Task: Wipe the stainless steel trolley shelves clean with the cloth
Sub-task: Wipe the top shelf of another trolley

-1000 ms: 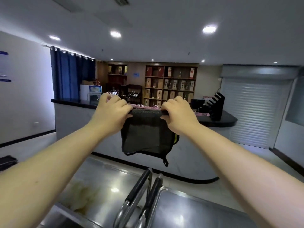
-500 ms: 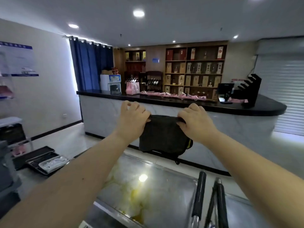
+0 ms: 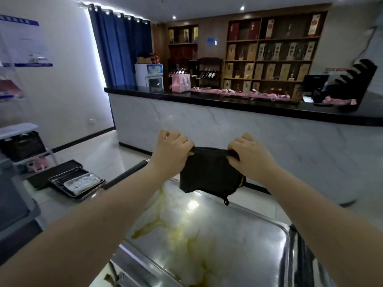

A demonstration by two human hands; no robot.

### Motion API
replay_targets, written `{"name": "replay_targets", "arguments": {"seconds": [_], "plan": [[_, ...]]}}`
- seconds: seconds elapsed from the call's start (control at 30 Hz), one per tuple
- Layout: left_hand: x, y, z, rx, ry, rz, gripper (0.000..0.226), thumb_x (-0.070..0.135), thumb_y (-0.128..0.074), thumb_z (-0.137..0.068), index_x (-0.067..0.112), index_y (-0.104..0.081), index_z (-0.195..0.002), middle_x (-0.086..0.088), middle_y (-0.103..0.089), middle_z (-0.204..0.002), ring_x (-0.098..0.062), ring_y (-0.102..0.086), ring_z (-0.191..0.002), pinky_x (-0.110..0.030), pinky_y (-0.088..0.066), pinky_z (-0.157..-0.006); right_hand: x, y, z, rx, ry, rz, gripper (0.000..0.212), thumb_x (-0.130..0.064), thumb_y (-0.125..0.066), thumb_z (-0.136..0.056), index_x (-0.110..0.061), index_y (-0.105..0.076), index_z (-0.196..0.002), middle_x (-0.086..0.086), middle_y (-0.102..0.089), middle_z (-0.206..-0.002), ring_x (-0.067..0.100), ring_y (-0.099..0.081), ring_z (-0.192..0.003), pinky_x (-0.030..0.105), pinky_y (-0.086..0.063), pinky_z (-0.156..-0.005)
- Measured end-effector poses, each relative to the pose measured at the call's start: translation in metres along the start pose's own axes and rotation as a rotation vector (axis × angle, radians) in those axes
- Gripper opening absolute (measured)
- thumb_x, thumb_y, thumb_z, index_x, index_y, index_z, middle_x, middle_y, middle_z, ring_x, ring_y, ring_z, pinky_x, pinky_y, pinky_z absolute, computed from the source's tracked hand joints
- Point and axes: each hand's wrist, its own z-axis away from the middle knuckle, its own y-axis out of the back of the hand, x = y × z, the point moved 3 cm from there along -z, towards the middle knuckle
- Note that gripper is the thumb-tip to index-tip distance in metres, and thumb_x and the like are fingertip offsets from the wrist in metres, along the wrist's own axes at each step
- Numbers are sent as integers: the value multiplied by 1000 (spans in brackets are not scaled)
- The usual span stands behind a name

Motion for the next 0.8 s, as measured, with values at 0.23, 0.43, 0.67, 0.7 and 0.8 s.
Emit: {"name": "replay_targets", "arguments": {"seconds": [0.23,0.43,0.67,0.7,0.8], "plan": [[-24,-113,-2,-54,-179,217,10,20,-79,-79,15,-72,-84,-2,-68,-78,-27,-62,-69,-35,-46,-63,9,-89,-12,-139,-121,129,23,-34,-50,-98,-16,-63,-106,0,-63,-103,22,-51,-99,35,-44,-86],[-20,-193,-4,-47,-357,355,7,20,-75,-81,15,-70,-81,-1,-64,-75,-27,-58,-68,-33,-41,-62,9,-137,3,-211,-335,139,20,-29,-59,-94,-12,-68,-100,3,-67,-93,25,-52,-89,37,-45,-77],[15,-228,30,-112,-364,704,6,14,-76,-82,10,-74,-87,-7,-70,-81,-32,-62,-74,-40,-44,-65,-17,-157,65,-201,-559,135,13,-18,-69,-84,-6,-71,-88,7,-68,-78,32,-53,-76,44,-47,-70],[21,-228,37,-149,-347,761,8,14,-73,-84,11,-75,-90,-7,-71,-85,-32,-62,-78,-41,-45,-68,-22,-156,77,-183,-600,132,12,-16,-72,-82,-6,-71,-88,7,-69,-79,32,-53,-77,43,-48,-72],[41,-225,60,-310,-291,967,14,17,-70,-87,13,-76,-99,-3,-72,-91,-30,-63,-87,-44,-47,-77,-36,-152,114,-170,-744,29,14,-11,-72,-83,-7,-70,-95,4,-69,-88,30,-55,-89,42,-47,-84]]}}
